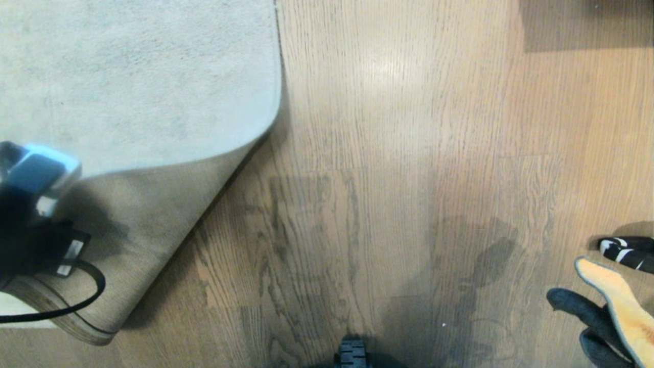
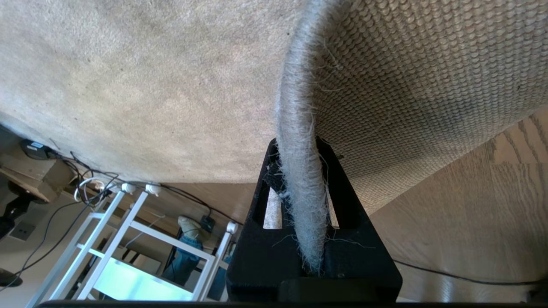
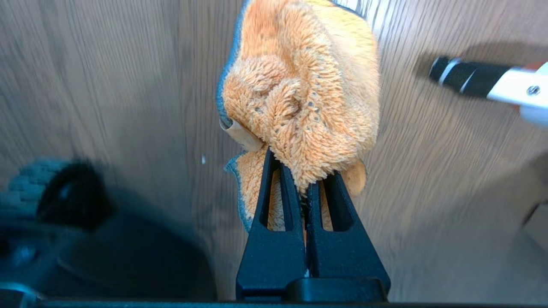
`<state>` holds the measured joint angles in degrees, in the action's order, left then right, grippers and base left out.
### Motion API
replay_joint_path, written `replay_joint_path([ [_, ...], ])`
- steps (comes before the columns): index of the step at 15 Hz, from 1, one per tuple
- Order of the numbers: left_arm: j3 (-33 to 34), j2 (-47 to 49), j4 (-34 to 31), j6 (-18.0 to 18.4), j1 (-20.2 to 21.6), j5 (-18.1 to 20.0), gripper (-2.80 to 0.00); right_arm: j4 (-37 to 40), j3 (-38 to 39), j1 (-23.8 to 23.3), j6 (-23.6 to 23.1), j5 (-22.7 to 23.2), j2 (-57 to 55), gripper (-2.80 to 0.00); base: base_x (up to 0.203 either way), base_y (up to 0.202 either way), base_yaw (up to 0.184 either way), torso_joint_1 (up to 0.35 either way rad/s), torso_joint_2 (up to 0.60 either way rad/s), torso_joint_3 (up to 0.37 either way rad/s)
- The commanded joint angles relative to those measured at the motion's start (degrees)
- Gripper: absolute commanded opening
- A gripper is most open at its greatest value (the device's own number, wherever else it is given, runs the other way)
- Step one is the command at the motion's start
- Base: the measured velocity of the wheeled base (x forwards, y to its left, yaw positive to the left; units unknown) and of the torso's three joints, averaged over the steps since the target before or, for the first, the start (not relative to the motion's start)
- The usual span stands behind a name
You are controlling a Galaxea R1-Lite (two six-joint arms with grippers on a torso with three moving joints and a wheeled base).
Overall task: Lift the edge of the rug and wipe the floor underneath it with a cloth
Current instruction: Lay down the carpet
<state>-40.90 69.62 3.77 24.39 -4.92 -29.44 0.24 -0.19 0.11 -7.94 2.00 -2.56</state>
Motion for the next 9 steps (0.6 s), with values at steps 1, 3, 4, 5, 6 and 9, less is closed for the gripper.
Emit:
replay_joint_path([
  [1,0.0,-0.1,0.1,0.1,0.0,-0.2,-2.8,-0.1,0.2,-0.1,0.0,0.0,2.6,-2.8,0.0,0.0,0.0,0.0,0.0,0.0],
  [3,0.1,-0.1,0.1,0.0,0.0,-0.1,-2.8,-0.1,0.2,-0.1,0.1,0.0,2.6,-2.8,0.0,0.0,0.0,0.0,0.0,0.0],
  [4,0.2,-0.2,0.1,0.0,0.0,-0.1,-2.8,-0.1,0.2,-0.1,0.1,0.0,2.6,-2.8,0.0,0.0,0.0,0.0,0.0,0.0],
  [5,0.2,-0.3,0.1,0.0,0.0,-0.1,-2.8,-0.1,0.2,-0.1,0.2,0.0,2.6,-2.8,0.0,0.0,0.0,0.0,0.0,0.0],
  [6,0.3,-0.3,0.1,0.0,-0.1,-0.1,-2.8,-0.1,0.2,-0.1,0.3,0.0,2.6,-2.8,0.0,0.0,0.0,0.0,0.0,0.0],
  [9,0.4,-0.6,0.0,-0.1,-2.1,-0.2,-2.8,-0.1,0.2,-0.1,0.3,0.0,2.6,-2.8,0.0,0.0,0.0,0.0,0.0,0.0],
])
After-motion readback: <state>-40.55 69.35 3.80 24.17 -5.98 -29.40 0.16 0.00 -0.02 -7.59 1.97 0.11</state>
